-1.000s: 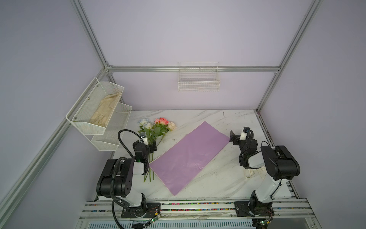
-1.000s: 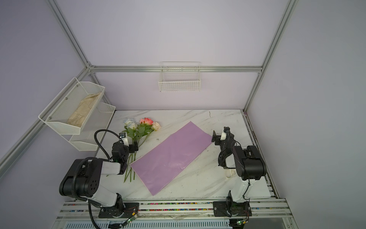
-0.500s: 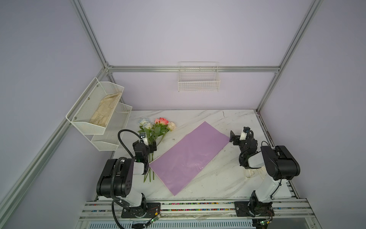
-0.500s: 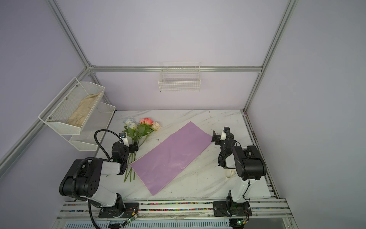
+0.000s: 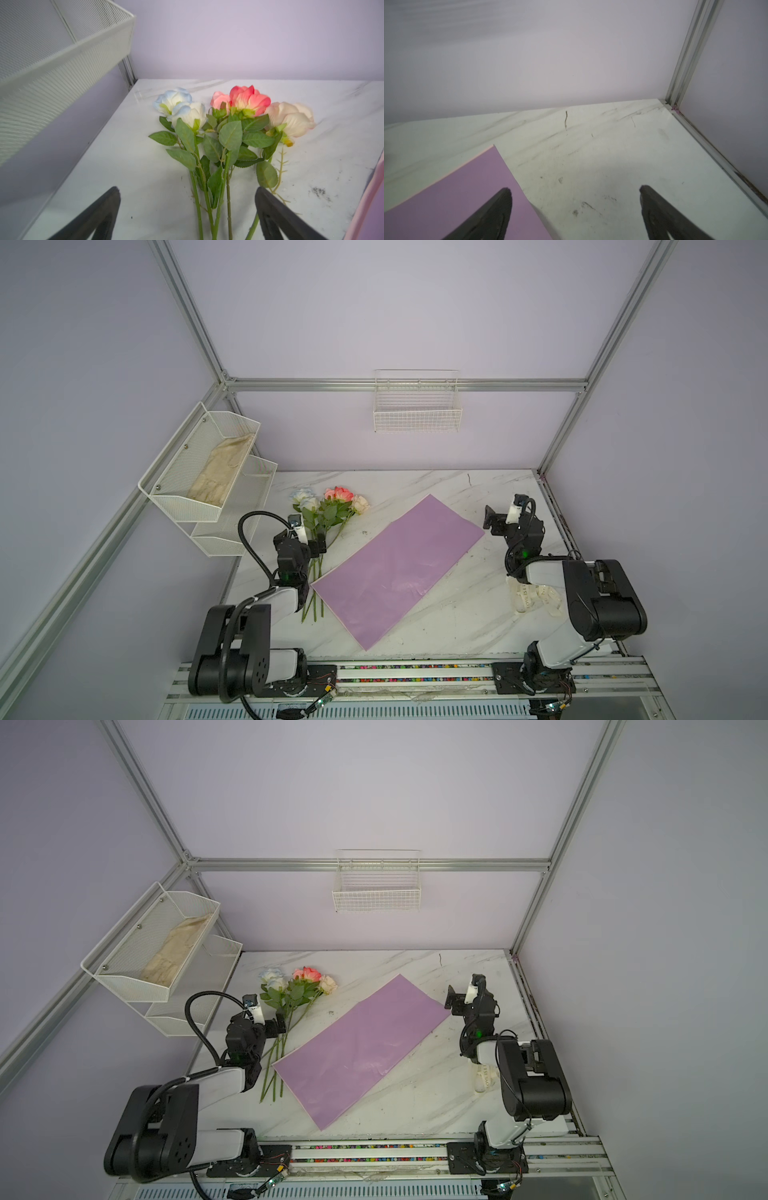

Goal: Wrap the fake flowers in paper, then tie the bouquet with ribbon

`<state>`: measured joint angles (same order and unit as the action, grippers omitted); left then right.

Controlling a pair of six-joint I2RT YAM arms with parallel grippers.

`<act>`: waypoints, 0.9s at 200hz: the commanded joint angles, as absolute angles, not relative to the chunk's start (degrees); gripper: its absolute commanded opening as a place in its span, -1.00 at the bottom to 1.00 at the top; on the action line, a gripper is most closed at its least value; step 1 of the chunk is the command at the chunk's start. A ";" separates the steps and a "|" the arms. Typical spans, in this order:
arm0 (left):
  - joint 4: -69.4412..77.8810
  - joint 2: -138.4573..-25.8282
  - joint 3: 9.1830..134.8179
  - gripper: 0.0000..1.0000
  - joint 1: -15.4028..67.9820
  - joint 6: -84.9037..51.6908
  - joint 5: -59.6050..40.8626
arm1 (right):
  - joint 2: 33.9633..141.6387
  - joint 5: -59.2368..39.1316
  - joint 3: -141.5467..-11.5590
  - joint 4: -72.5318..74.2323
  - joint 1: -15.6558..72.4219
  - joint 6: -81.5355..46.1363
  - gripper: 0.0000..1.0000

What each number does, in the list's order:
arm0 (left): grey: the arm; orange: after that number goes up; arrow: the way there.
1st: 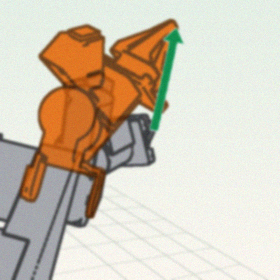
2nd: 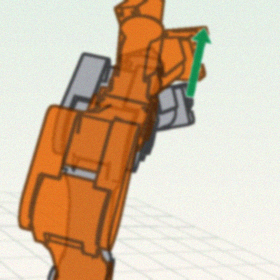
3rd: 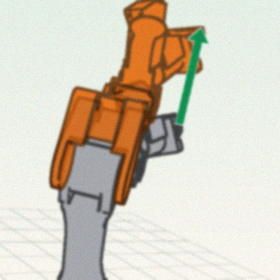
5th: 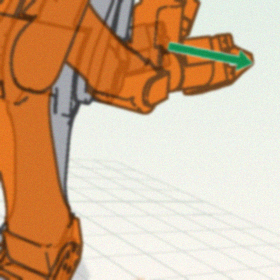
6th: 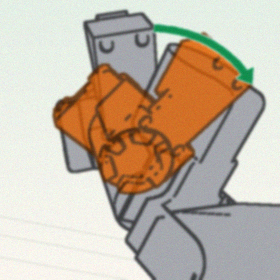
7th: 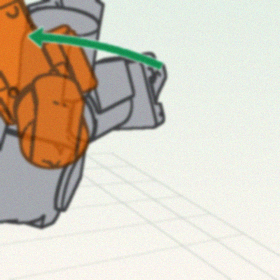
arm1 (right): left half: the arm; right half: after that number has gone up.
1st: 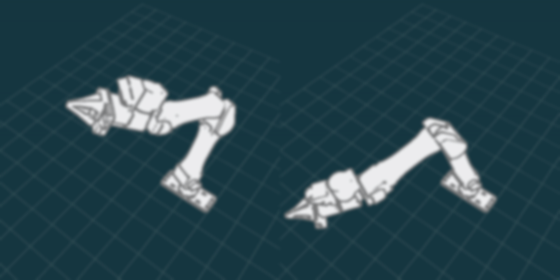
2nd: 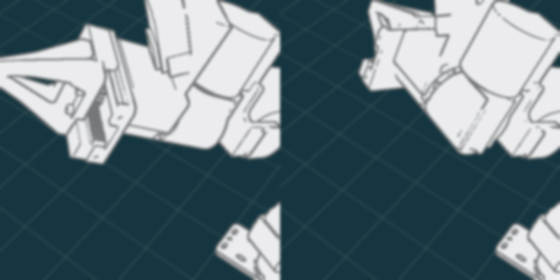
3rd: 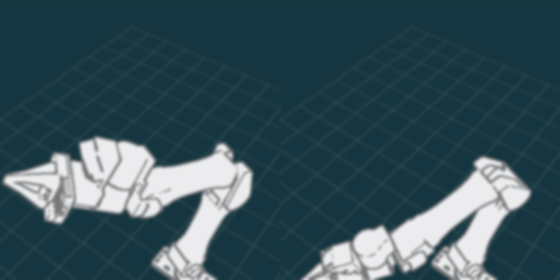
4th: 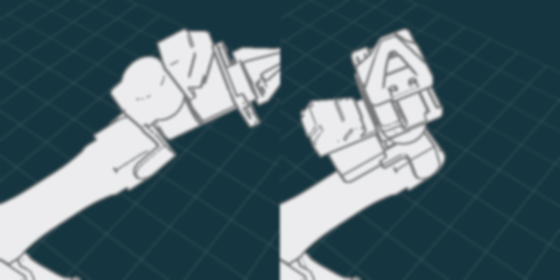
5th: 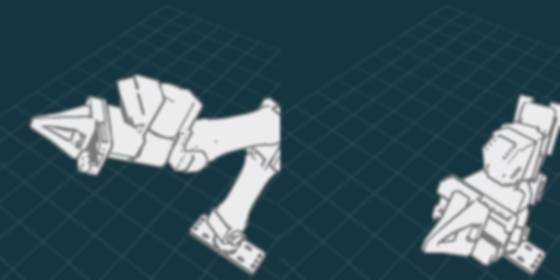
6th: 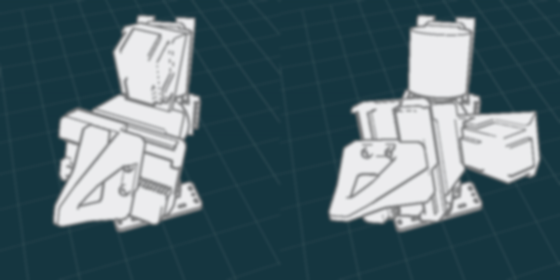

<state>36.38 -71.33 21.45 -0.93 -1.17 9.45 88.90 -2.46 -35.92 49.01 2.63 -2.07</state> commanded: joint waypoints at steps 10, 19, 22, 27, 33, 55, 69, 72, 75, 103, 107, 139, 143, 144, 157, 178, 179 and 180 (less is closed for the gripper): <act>19.65 -63.43 27.45 0.99 -0.36 -8.62 9.56 | 83.34 -7.78 -43.97 19.08 2.77 -15.29 0.95; 18.54 -61.55 27.59 0.99 -0.40 -14.78 8.76 | 83.30 -10.23 -46.27 12.29 2.79 -17.84 0.95; 18.34 -60.95 27.60 0.99 -0.36 -16.98 8.51 | 83.32 -11.11 -46.74 10.86 2.85 -19.63 0.95; 17.18 -60.05 27.72 0.99 -0.35 -21.56 7.59 | 83.33 -13.46 -46.97 9.17 2.82 -21.50 0.95; 15.73 -58.97 27.82 0.99 -0.40 -25.52 5.26 | 83.08 -15.56 -46.68 7.96 2.81 -22.25 0.95; 18.57 -58.92 28.60 0.99 -0.42 -24.17 -13.99 | 81.20 -23.13 -43.57 7.84 2.81 -28.32 0.87; 14.60 -62.18 32.39 0.99 -0.22 -24.02 -22.97 | 80.25 -25.92 -41.87 7.64 2.90 -30.48 0.83; 13.22 -62.95 33.48 0.99 -0.14 -23.81 -24.34 | 80.16 -26.47 -41.66 7.46 2.88 -30.87 0.82; 12.13 -63.94 34.38 0.99 -0.03 -23.61 -25.64 | 80.09 -27.15 -41.47 7.32 2.90 -31.23 0.81; 4.89 -73.13 40.60 0.98 1.70 -21.98 -27.69 | 81.71 -32.69 -39.91 7.16 3.89 -34.10 0.70; 4.35 -74.33 41.29 0.97 1.94 -21.97 -27.50 | 81.94 -33.09 -39.91 6.98 4.30 -34.06 0.70; -0.71 -83.60 47.81 0.95 4.45 -20.52 -21.18 | 82.57 -29.88 -40.19 3.42 9.67 -35.94 0.68; -1.21 -84.45 48.53 0.95 4.71 -20.17 -20.58 | 82.52 -28.59 -40.55 1.95 10.28 -36.53 0.68; -1.35 -84.63 48.70 0.95 4.73 -20.10 -20.44 | 82.48 -28.27 -40.67 1.55 10.50 -36.68 0.68; -2.77 -87.31 50.60 0.96 4.98 -19.48 -19.81 | 81.16 -24.07 -40.66 -1.71 12.69 -39.75 0.68; -7.15 -92.20 54.10 0.98 4.92 -17.78 -19.54 | 78.99 -21.71 -37.67 -2.63 14.87 -43.77 0.68; -7.35 -92.42 54.25 0.99 4.92 -17.72 -19.53 | 79.00 -21.67 -37.51 -2.59 14.90 -44.03 0.68; -7.54 -92.66 54.42 0.99 4.92 -17.69 -19.52 | 78.96 -21.69 -37.30 -2.57 14.92 -44.21 0.68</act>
<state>-1.80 -89.25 46.39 4.89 -20.40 -20.58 81.76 -26.24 -39.72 1.91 13.23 -37.65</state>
